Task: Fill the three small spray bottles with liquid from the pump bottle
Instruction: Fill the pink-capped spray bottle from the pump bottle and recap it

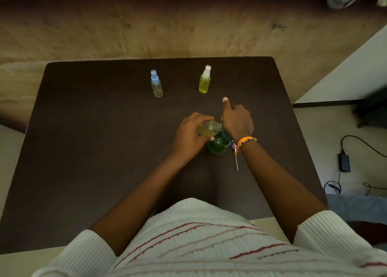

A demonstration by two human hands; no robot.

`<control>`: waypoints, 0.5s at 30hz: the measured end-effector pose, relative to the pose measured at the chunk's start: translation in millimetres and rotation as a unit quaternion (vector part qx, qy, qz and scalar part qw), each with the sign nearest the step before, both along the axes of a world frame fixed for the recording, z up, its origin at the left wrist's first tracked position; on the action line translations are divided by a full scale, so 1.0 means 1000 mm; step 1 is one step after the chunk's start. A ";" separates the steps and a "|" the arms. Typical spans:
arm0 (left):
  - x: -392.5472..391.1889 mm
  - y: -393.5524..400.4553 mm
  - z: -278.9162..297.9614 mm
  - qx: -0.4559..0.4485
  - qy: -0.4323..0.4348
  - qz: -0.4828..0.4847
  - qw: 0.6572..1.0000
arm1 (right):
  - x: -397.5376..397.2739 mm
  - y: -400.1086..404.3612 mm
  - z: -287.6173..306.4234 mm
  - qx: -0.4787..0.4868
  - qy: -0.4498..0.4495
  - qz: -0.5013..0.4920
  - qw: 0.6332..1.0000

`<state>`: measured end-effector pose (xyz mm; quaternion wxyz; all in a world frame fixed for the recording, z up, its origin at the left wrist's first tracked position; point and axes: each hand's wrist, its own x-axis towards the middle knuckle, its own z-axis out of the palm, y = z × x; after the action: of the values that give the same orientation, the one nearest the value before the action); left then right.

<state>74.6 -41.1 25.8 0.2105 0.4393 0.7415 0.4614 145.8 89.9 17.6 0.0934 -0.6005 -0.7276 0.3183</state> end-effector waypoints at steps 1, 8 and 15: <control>0.000 0.000 0.000 0.000 0.002 0.001 1.000 | 0.000 0.000 0.000 0.001 0.001 0.003 1.000; 0.000 0.000 0.001 0.009 -0.002 0.009 1.000 | 0.000 0.010 0.010 -0.058 0.007 0.034 0.998; 0.003 -0.001 0.001 -0.005 0.001 0.011 1.000 | 0.001 -0.002 0.012 0.009 -0.017 0.015 1.000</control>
<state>77.6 -41.8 26.4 0.2066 0.4305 0.7487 0.4598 146.7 87.8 29.2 0.0816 -0.5937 -0.7408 0.3033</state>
